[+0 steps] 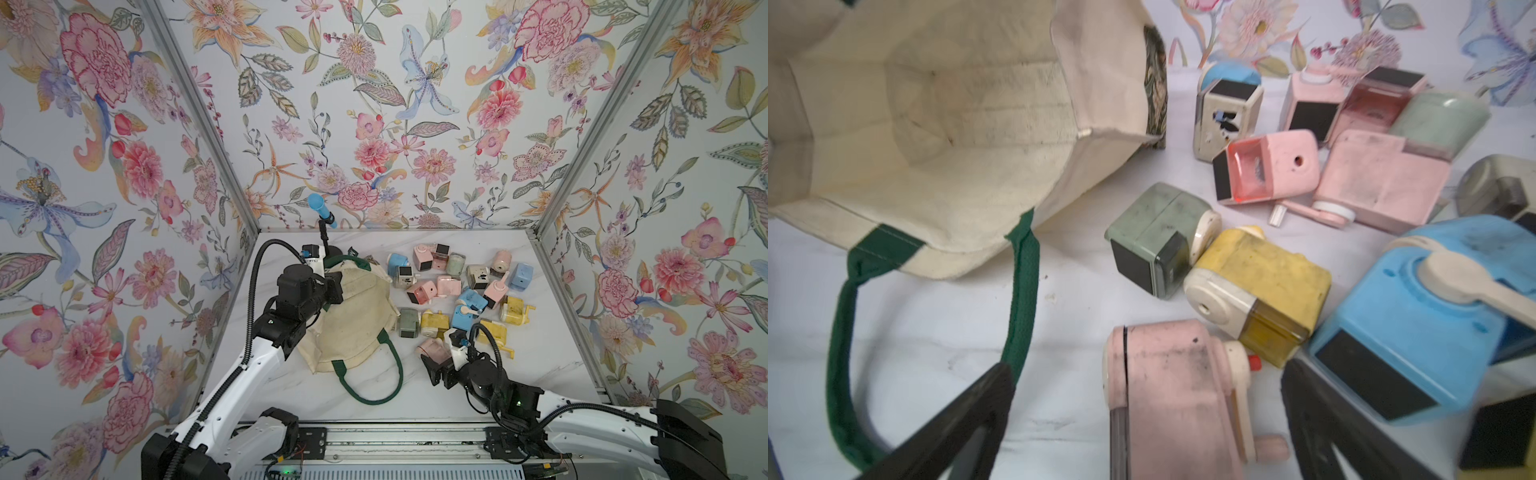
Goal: Take out the pencil sharpeners from the tote bags
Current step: Place the pencil sharpener at the center of the board.
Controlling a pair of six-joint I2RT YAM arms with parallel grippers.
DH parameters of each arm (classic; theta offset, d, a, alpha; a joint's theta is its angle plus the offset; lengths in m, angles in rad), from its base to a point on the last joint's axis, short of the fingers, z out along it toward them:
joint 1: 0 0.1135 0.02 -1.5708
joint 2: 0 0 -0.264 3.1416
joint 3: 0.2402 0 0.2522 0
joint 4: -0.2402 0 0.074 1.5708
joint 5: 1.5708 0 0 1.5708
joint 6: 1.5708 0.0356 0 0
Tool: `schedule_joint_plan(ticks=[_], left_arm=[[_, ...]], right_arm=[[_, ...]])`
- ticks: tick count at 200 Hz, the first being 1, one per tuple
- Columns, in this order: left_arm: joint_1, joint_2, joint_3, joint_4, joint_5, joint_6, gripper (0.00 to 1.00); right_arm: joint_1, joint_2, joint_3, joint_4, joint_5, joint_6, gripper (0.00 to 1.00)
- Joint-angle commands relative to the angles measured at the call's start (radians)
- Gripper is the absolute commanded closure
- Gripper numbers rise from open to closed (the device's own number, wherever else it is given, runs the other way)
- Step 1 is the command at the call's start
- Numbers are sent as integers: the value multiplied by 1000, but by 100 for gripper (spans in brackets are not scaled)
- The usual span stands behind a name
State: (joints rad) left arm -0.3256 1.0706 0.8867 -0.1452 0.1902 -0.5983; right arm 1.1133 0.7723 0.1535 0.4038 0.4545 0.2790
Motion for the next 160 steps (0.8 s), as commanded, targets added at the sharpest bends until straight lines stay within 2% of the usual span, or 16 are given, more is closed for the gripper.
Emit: schedule_joint_plan(ticks=[1, 22, 43, 71, 113, 136, 160], left_arm=[[30, 46, 57, -65, 58, -131, 100], [59, 92, 78, -11, 167, -237, 100], [69, 167, 143, 21, 230, -310, 100], [121, 333, 270, 12, 348, -358, 100], [236, 579, 483, -51, 449, -353, 100], [306, 719, 651, -143, 488, -290, 100], [364, 895, 884, -292, 510, -196, 100]], right_arm=[[-2, -172, -75, -78, 63, 31, 0], [-16, -358, -127, -124, 80, 33, 1], [-36, -510, -159, -190, 84, 43, 2], [-53, -617, -186, -233, 73, 50, 3], [-65, -556, -187, -196, 69, 47, 3], [-69, -463, -182, -136, 66, 35, 3], [-72, -362, -169, -86, 59, 29, 3]])
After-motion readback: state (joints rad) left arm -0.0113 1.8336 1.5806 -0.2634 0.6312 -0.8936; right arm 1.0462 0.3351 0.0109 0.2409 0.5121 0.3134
